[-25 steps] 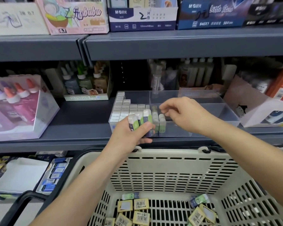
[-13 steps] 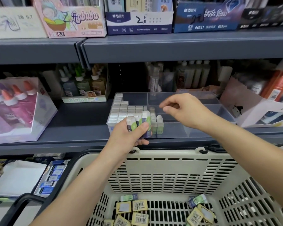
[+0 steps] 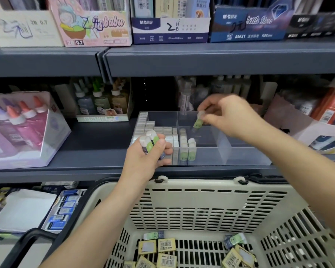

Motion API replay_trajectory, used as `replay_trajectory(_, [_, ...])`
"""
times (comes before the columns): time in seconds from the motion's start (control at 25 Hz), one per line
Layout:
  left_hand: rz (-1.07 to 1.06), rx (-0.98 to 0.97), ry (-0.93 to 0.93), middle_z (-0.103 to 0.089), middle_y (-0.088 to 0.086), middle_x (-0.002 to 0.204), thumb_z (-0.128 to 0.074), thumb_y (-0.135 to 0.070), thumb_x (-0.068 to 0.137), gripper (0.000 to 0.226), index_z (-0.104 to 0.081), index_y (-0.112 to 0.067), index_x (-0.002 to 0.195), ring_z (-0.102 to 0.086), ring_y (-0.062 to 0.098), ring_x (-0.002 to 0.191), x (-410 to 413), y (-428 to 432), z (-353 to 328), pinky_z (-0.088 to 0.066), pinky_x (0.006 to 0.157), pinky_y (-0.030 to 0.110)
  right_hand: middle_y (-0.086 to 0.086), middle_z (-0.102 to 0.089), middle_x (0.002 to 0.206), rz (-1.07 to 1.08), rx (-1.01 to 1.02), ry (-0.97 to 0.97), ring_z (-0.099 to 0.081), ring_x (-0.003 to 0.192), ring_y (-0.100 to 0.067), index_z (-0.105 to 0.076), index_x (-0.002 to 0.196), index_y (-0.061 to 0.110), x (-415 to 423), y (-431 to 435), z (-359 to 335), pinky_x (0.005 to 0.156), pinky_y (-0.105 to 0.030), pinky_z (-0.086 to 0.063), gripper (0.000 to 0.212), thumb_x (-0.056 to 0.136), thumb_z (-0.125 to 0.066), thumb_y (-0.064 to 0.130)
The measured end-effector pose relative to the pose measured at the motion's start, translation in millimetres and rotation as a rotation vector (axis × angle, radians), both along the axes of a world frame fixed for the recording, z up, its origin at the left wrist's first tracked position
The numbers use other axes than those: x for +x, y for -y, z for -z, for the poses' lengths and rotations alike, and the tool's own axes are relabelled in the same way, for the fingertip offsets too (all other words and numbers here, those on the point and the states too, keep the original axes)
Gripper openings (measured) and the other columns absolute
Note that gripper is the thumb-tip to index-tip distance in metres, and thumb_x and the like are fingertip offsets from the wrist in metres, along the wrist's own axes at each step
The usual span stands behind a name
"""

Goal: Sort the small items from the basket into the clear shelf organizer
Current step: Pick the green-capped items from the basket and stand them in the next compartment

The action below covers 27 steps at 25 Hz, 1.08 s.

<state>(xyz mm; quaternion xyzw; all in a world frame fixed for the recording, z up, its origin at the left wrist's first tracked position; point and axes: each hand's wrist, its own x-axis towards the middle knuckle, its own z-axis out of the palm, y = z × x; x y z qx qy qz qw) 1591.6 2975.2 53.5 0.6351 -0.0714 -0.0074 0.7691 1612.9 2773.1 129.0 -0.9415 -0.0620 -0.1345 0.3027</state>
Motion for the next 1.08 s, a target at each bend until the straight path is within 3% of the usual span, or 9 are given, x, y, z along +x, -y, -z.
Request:
replay_trajectory(0.12, [0.000, 0.007, -0.018, -0.072, 0.000, 0.078, -0.055, -0.015, 0.092, 0.008, -0.061, -0.018, 0.094, -0.070, 0.015, 0.083, -0.9, -1.3, 1.2, -0.056, 0.064, 0.025, 0.008, -0.065, 0.081, -0.021, -0.171, -0.078, -0.059, 0.076, -0.008, -0.064, 0.090, 0.025, 6.0, -10.5, 19.3, 0.072, -0.018, -0.039, 0.007, 0.085, -0.063, 0.021])
replay_trajectory(0.28, [0.005, 0.013, -0.029, -0.071, -0.002, 0.075, -0.054, -0.014, 0.092, 0.008, -0.061, -0.018, 0.093, -0.070, 0.012, 0.079, 0.2, -0.5, 2.3, -0.056, 0.063, 0.023, 0.003, -0.067, 0.087, -0.044, -0.114, -0.251, -0.064, 0.082, -0.013, -0.061, 0.087, 0.027, 12.0, -15.1, 32.2, 0.077, -0.026, -0.049, 0.005, 0.088, -0.060, 0.022])
replay_trajectory(0.4, [0.017, 0.010, -0.039, -0.071, -0.001, 0.077, -0.054, -0.014, 0.092, 0.008, -0.061, -0.018, 0.093, -0.070, 0.011, 0.079, 0.9, 0.6, 2.1, -0.056, 0.062, 0.022, -0.001, -0.068, 0.095, -0.057, -0.119, -0.336, -0.066, 0.087, -0.016, -0.065, 0.098, 0.022, 14.2, -11.5, 37.1, 0.084, -0.032, -0.052, 0.014, 0.093, -0.051, 0.023])
replay_trajectory(0.68, [0.024, 0.037, -0.036, -0.070, 0.001, 0.081, -0.053, -0.014, 0.092, 0.008, -0.060, -0.018, 0.093, -0.070, 0.010, 0.079, -1.3, 0.5, 2.2, -0.056, 0.064, 0.023, -0.015, -0.071, 0.092, -0.045, -0.075, -0.528, -0.072, 0.071, -0.019, -0.060, 0.106, 0.001, 15.6, -12.8, 38.9, 0.077, -0.037, -0.057, 0.032, 0.098, -0.037, 0.022])
replay_trajectory(0.84, [0.034, 0.041, -0.038, -0.071, 0.000, 0.081, -0.055, -0.015, 0.092, 0.008, -0.061, -0.019, 0.093, -0.070, 0.012, 0.082, -1.8, 1.5, 2.2, -0.056, 0.063, 0.022, -0.011, -0.065, 0.108, -0.026, 0.099, -0.618, -0.071, 0.068, -0.012, -0.043, 0.133, 0.008, 13.2, -12.7, 35.1, 0.060, -0.020, -0.057, 0.038, 0.096, -0.034, 0.012])
replay_trajectory(1.0, [0.105, 0.015, -0.078, -0.068, 0.003, 0.087, -0.053, -0.006, 0.091, 0.016, -0.063, -0.017, 0.096, -0.069, 0.013, 0.081, -2.7, 5.1, 0.3, -0.055, 0.063, 0.022, -0.013, -0.052, 0.132, -0.047, 0.006, -0.577, -0.070, 0.078, -0.015, -0.035, 0.140, 0.009, 13.4, -11.4, 35.4, 0.059, -0.013, -0.054, 0.046, 0.094, -0.037, 0.008])
replay_trajectory(1.08, [0.134, 0.038, -0.086, -0.066, 0.000, 0.089, -0.051, -0.004, 0.092, 0.021, -0.063, -0.020, 0.100, -0.069, 0.012, 0.081, -4.0, 8.1, 1.2, -0.055, 0.065, 0.022, -0.012, -0.051, 0.135, -0.071, -0.008, -0.574, -0.068, 0.081, -0.014, -0.036, 0.140, 0.008, 12.6, -11.6, 34.2, 0.061, -0.013, -0.054, 0.047, 0.093, -0.040, 0.008])
